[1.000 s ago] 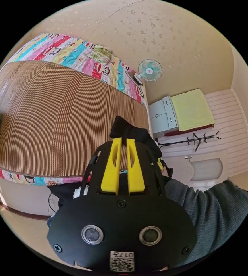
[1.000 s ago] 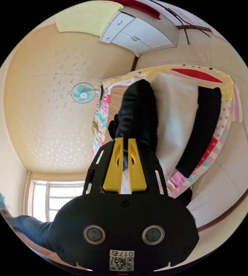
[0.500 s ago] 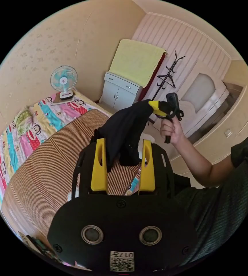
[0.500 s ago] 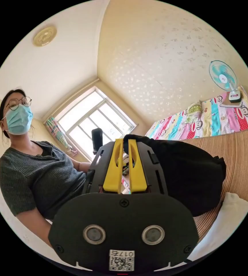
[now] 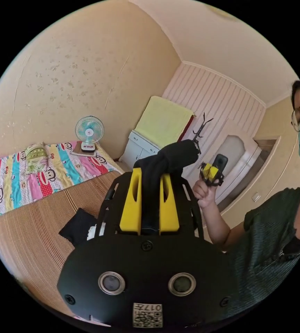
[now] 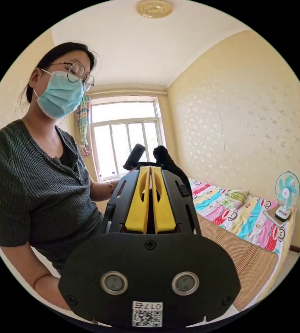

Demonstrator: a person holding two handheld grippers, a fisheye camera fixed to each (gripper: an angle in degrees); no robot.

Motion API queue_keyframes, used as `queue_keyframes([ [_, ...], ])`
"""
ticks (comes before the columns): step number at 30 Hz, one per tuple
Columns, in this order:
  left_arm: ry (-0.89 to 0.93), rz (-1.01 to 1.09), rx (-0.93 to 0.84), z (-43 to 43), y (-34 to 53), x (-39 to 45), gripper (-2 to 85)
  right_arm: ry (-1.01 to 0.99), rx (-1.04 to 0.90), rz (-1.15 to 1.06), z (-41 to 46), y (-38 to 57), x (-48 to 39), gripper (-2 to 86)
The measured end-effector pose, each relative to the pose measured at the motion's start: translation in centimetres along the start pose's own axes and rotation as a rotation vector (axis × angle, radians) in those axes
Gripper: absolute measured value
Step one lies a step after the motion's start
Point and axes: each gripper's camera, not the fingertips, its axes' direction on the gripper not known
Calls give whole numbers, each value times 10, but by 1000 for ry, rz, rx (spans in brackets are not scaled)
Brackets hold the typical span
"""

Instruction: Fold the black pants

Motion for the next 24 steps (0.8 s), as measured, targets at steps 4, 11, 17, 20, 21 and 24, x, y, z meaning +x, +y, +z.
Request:
queue_keyframes([
  [4,30,38,153,-71,-33,16,78,167,-102,80,51,60,-53,93],
  [11,27,148,336,-186,-81,61,78,377,-91,232,165,146,-152,211],
  [17,188,172,368,-260,-100,74,79,691,-33,-7,263,144,-231,195],
  [20,244,175,377,-292,-100,71,79,810,-36,-239,312,137,-273,191],
  [21,244,173,383,-299,-99,70,79,810,-54,-297,330,139,-289,189],
  [24,246,144,413,-335,-95,60,79,846,-54,-390,374,159,-335,180],
])
